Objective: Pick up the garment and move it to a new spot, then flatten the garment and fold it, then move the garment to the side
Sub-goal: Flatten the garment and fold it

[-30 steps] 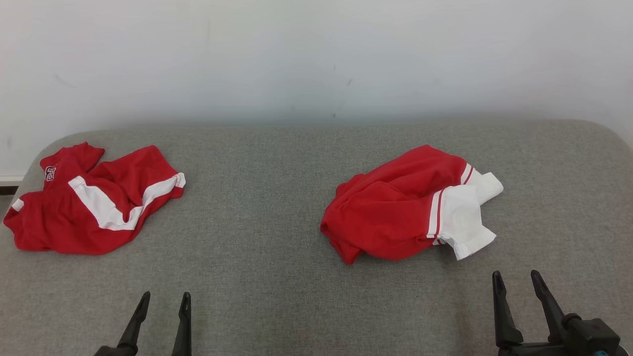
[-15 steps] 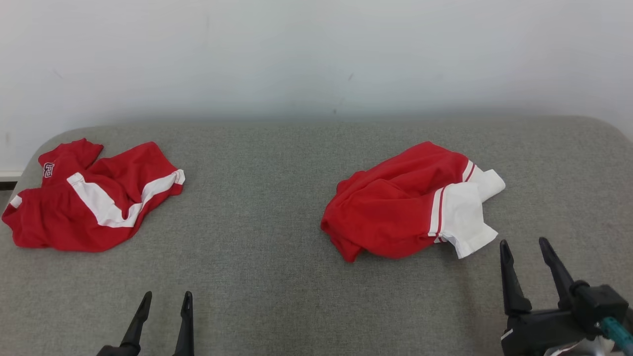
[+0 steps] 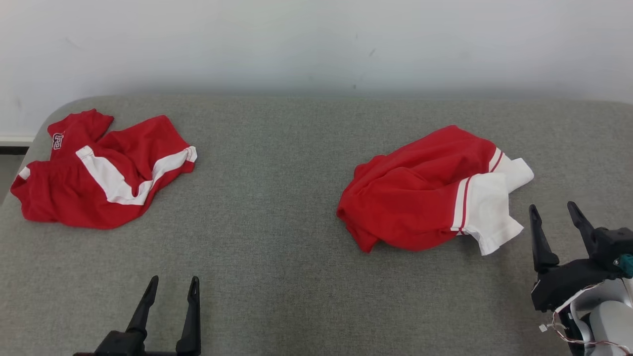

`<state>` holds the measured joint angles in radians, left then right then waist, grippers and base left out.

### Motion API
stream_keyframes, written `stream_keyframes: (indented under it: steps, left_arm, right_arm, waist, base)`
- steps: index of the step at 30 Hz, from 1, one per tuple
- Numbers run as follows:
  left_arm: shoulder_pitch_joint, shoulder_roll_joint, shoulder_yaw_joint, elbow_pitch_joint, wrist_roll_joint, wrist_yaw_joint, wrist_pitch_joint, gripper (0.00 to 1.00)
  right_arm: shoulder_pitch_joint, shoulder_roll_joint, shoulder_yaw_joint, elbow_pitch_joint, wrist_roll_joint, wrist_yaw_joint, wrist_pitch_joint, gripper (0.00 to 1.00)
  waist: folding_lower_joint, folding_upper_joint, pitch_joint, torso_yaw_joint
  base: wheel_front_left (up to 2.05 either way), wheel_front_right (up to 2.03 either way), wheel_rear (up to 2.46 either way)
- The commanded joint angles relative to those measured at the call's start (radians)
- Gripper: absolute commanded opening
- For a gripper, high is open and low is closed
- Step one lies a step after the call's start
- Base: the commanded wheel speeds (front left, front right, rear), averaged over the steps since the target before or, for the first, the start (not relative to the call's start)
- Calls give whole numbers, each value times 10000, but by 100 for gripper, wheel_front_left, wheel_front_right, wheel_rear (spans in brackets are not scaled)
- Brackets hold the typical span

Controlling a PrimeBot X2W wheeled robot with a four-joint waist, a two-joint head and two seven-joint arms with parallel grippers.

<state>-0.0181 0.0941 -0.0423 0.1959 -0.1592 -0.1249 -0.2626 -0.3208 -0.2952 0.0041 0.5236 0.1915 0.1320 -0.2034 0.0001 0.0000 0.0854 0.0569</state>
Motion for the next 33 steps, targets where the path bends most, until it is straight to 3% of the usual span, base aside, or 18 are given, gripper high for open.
stream_keyframes:
  steps: [1, 16, 26, 27, 28, 29, 33]
  left_arm:
    - [-143, -19, -6, 5, 87, -70, -34, 100]
    - [-714, 8, -196, 155, -7, -41, -34, 100]
    - [-867, 147, -170, 187, -92, -44, -34, 100]
    - [-879, 165, -176, 198, -88, -44, -34, 100]
    - [-878, 179, -176, 207, -88, -44, -34, 100]
    - [-870, 187, -169, 213, -92, -44, -34, 100]
    - [-764, 149, -51, 251, -63, -44, -34, 100]
  right_arm:
    - [-220, -114, 44, 339, 77, -25, -44, 100]
    - [-1991, -240, 460, 4405, 571, -25, -350, 100]
    - [-2624, 62, 754, 5927, 931, -25, -463, 100]
    - [-2675, 118, 807, 6042, 974, -24, -461, 47]
    - [-2725, 146, 843, 6163, 1021, -24, -460, 27]
    - [-2758, 173, 889, 6284, 1080, -24, -467, 0]
    - [-2785, 69, 1014, 6520, 1310, -25, -528, 0]
  waist:
    - [-1, 0, 209, 178]
    - [-1, 0, 899, 888]
    - [-1, 0, 1047, 1051]
    - [-1, 0, 1056, 1063]
    - [-1, 0, 1062, 1075]
    - [-1, 0, 1060, 1086]
    - [-1, 0, 954, 1079]
  base:
    - [0, 0, 0]
    - [0, 0, 0]
    - [0, 0, 0]
    - [0, 0, 0]
    - [0, 0, 0]
    - [0, 0, 0]
    - [0, 0, 0]
